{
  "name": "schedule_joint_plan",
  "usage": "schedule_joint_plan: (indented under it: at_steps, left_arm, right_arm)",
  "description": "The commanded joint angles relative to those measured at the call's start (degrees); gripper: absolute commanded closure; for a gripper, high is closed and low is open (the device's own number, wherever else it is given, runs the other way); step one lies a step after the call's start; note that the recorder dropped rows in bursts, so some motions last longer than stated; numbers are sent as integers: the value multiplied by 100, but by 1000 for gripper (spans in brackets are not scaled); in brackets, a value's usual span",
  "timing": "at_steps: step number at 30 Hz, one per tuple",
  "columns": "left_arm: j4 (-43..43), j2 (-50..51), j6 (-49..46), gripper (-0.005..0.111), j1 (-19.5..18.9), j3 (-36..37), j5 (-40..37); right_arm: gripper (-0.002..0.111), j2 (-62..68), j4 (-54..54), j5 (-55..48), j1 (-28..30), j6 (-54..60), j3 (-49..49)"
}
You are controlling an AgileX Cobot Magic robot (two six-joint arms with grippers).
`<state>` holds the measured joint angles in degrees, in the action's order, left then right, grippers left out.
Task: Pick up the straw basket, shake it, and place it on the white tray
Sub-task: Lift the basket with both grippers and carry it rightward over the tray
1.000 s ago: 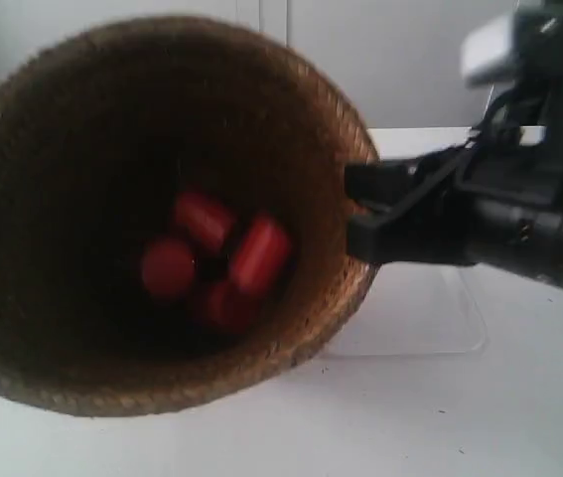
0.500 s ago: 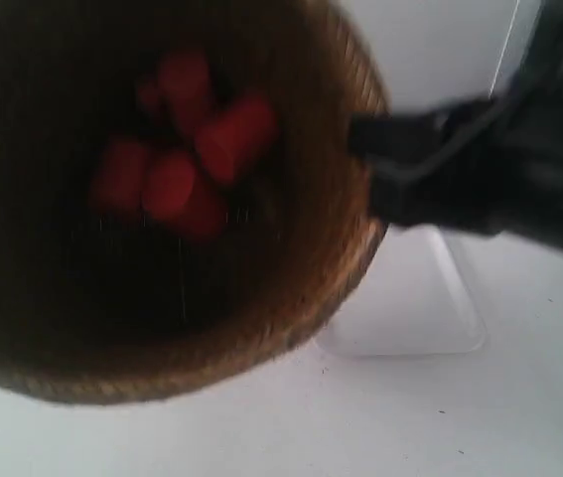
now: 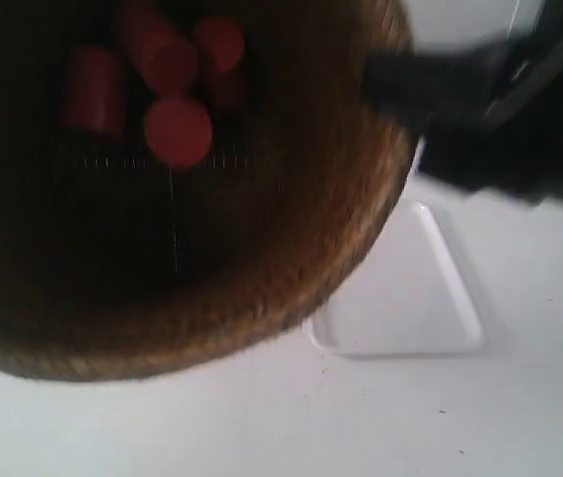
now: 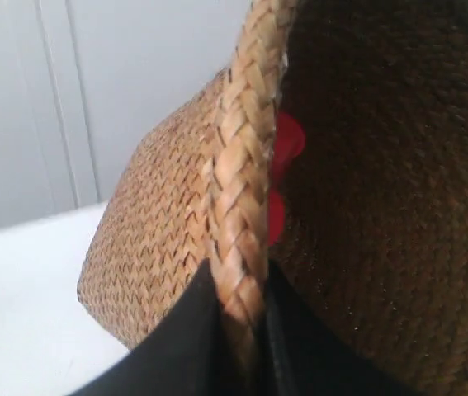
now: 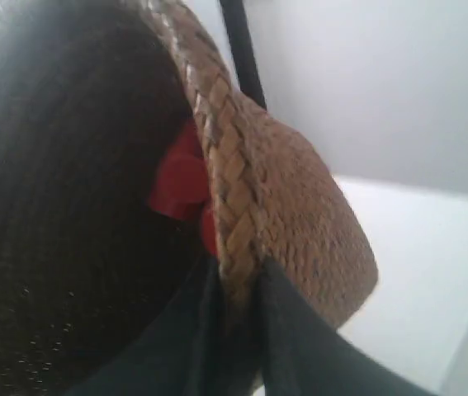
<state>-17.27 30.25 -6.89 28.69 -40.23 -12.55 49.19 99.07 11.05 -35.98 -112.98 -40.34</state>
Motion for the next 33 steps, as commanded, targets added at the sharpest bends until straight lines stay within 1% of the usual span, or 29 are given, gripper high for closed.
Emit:
schedule_joint_plan:
  at_steps: [1, 3, 5, 6, 8, 10, 12, 13, 15, 16, 17, 18, 19, 22, 24, 25, 27, 28, 29, 32, 33]
  left_arm:
    - [-193, 169, 78, 107, 12, 798, 1198]
    - [-154, 169, -57, 107, 12, 178, 687]
    - [-165, 169, -301, 107, 12, -761, -286]
    - [-165, 169, -363, 107, 12, -1074, -670]
    - [-191, 141, -406, 107, 12, -1502, -1062]
    - [-236, 115, -379, 107, 12, -1362, -1156]
    - [-377, 115, -348, 107, 12, -830, -1033]
    - [-484, 128, -348, 107, 12, -430, -802]
    - [-672, 167, -348, 107, 12, 233, -248]
    - [-687, 182, -348, 107, 12, 423, 26]
    - [-674, 182, -360, 107, 12, 414, 157]
    - [-674, 170, -417, 107, 12, 208, 164]
    - [-674, 130, -548, 107, 12, -155, -20]
    - [-685, 108, -854, 107, 12, -1542, -1062]
    - [-648, 108, -854, 107, 12, -2041, -1560]
    - [-622, 108, -854, 107, 0, -2091, -1687]
    - [-622, 108, -742, 107, 0, -1863, -1934]
    - [-622, 119, -659, 107, 0, -1534, -1870]
    - [-658, 119, -570, 107, 0, -1105, -1675]
    - [-914, 230, -527, 107, 0, 136, -635]
    - [-943, 286, -510, 107, 0, 285, -443]
  right_arm:
    - [108, 371, 88, -196, 6, -9, 124]
    - [108, 128, 88, 161, 6, -9, -356]
    - [108, -245, 88, 492, 6, -9, -910]
    - [108, -403, 88, 581, 6, -9, -1072]
    - [108, -621, 88, 518, 6, -9, -1164]
    - [108, -566, 88, 347, 6, -26, -770]
    - [108, -261, 88, 63, 6, -144, -188]
    - [108, 57, 88, -225, 6, -144, 156]
    - [108, 483, 88, -531, 6, -144, 411]
    - [108, 611, 88, -546, 6, -144, 424]
    - [108, 624, 88, -489, 6, -144, 335]
    - [108, 578, 88, -250, 6, -144, 139]
    - [108, 446, 88, 40, 6, -144, -121]
    - [108, -94, 88, 751, 6, -144, -982]
    - [108, -420, 88, 826, 6, -144, -1246]
    - [108, -526, 88, 765, 6, -144, -1235]
    - [108, -559, 88, 596, 6, -144, -915]
    - [108, -444, 88, 429, 6, -190, -618]
    - [108, -314, 88, 259, 6, -237, -367]
    - [108, 261, 88, -303, 6, -278, 240]
    - [108, 339, 88, -318, 6, -278, 243]
